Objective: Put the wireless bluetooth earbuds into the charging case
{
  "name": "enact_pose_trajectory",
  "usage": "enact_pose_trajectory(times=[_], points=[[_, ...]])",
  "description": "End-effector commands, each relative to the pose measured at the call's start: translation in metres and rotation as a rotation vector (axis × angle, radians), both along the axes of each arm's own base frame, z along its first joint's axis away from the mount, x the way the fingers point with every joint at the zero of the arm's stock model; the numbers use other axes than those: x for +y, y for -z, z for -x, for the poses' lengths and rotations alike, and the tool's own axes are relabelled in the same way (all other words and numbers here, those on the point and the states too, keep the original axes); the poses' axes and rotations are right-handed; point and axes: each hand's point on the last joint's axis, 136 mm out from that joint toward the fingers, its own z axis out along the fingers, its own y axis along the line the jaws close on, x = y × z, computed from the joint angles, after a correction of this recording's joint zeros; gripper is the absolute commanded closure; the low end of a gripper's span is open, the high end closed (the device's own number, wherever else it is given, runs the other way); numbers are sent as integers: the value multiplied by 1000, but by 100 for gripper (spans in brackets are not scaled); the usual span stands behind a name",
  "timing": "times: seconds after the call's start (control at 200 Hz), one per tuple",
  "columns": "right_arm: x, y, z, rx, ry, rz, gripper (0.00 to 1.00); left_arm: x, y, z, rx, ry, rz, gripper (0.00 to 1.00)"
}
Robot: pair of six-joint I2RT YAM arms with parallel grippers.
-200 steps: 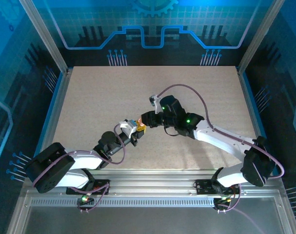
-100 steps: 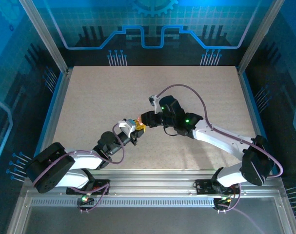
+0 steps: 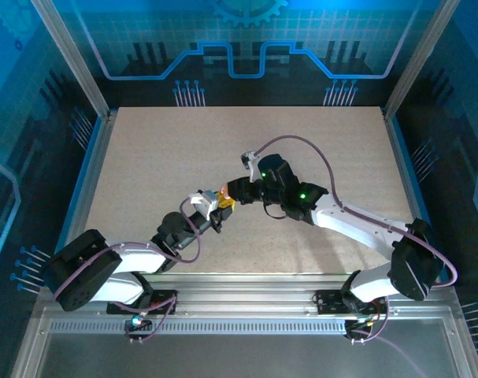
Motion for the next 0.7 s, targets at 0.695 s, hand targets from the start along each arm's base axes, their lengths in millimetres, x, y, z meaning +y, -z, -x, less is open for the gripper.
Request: enact_pose_trajectory(times=[0.695], points=[[6,-11,8,-68,-8,-50,76,6,-59,4,-81,-3,206,84]])
